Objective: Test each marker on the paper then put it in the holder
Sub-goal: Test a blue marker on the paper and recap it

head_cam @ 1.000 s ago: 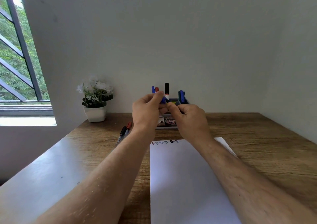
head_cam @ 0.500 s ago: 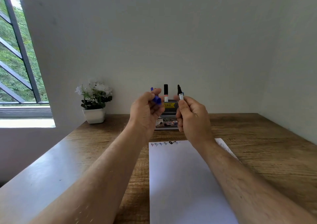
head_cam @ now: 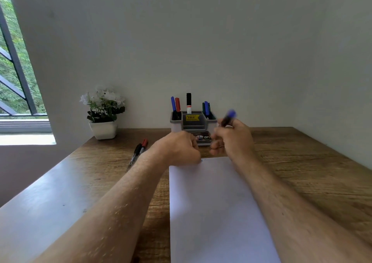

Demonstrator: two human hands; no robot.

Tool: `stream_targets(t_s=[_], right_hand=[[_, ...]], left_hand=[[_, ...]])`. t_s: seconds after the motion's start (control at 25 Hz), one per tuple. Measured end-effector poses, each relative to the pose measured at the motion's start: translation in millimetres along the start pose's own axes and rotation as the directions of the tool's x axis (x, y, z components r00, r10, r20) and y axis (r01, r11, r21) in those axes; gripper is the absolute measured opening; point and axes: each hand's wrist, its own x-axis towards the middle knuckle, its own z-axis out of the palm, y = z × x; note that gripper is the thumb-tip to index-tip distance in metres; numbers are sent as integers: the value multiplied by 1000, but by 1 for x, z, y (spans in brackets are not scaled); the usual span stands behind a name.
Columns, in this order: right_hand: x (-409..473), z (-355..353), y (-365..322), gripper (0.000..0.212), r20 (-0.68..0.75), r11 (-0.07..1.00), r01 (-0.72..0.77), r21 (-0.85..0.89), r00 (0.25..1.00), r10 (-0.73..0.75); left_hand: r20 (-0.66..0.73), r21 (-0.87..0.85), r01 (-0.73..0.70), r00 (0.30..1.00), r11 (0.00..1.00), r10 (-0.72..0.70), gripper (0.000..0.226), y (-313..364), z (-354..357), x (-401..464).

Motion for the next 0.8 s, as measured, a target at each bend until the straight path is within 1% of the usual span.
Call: stream_targets(t_s=[0.04,0.08,0.12,0.16,0.24,0.32,0.48,0.56,0.64,0.8], right_hand=[[-2,-2,0,10,1,998,3,-57,1000,-3],[-1,-5,1,22,8,992,13,-127,1000,-12],[-1,-7,2,30,27,982,10,-187,1000,-5],[-2,-8,2,31,63,974,7,-225,998,7],[-4,-9,4,21,133,967,-37,-254,989,72],[-5,-10,7,16,181,956,-91,-279,973,146],[-2,-13,13,7,258,917,-72,-392,948,184],[0,-14,15,3,268,916,-62,-397,947,180],[1,-14,16,4,249,903,-26,-428,957,146],[3,-13,20,18,251,854,90,-513,967,49]], left_hand=[[33,10,13,999,1000,-13,21,0,2,1],[58,21,15,998,1000,-16,24,-1,4,2],[76,37,9,997,999,-12,25,-1,5,2],[90,55,4,996,998,-8,25,0,6,2],[103,85,0,995,996,-9,21,0,6,2],[93,101,3,996,995,-12,17,-1,7,2],[87,91,3,996,996,-11,17,-2,9,4],[86,77,2,996,997,-9,18,-3,10,4],[89,70,1,996,998,-7,20,-4,12,6],[107,53,17,994,998,-23,23,-4,13,7]])
